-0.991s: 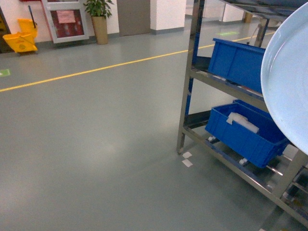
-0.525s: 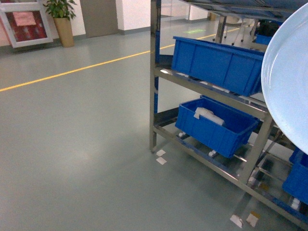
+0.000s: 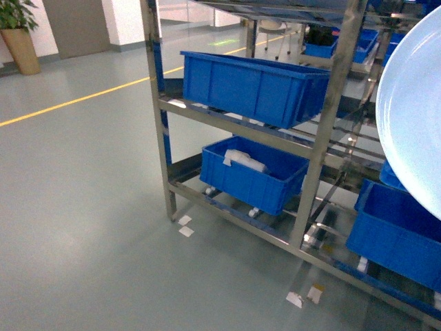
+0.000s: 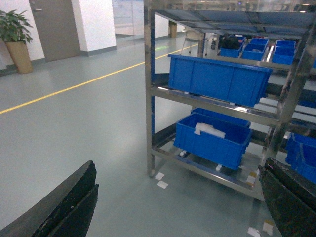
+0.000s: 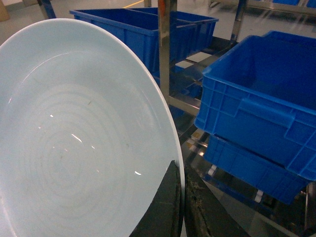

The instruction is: Place blue tray on left shelf second layer neatly

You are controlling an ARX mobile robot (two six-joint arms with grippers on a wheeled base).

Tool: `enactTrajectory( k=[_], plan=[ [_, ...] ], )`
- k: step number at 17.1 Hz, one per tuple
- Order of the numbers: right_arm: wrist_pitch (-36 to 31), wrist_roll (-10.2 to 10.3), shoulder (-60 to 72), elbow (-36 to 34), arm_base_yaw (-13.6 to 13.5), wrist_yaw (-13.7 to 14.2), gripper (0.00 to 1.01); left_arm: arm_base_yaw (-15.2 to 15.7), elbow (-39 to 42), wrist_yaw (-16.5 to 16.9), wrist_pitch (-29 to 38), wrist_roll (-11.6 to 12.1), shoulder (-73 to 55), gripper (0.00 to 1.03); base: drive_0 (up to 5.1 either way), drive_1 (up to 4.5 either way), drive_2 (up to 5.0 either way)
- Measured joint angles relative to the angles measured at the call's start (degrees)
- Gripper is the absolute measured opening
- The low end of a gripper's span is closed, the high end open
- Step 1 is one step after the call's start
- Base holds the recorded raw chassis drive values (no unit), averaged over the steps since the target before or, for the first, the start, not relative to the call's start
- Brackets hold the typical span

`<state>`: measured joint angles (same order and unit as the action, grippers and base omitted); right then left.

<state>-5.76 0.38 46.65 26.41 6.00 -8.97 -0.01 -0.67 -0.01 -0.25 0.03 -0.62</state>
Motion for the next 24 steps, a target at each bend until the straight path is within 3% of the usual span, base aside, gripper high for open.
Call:
enactTrajectory(
  k=[5,24],
  plan=[
    [0.0,0.0,-0.2,0.0,0.0,0.0,0.02,0.0,0.0,0.0,0.0,0.0,0.0,0.98,-1.5,-1.55,-1.5],
    [0.0,0.0,0.0,0.0,0.0,0.0,0.02,0.0,0.0,0.0,0.1,0.0,0.0,0.98,-1.5,2.57,-5.6]
  ],
)
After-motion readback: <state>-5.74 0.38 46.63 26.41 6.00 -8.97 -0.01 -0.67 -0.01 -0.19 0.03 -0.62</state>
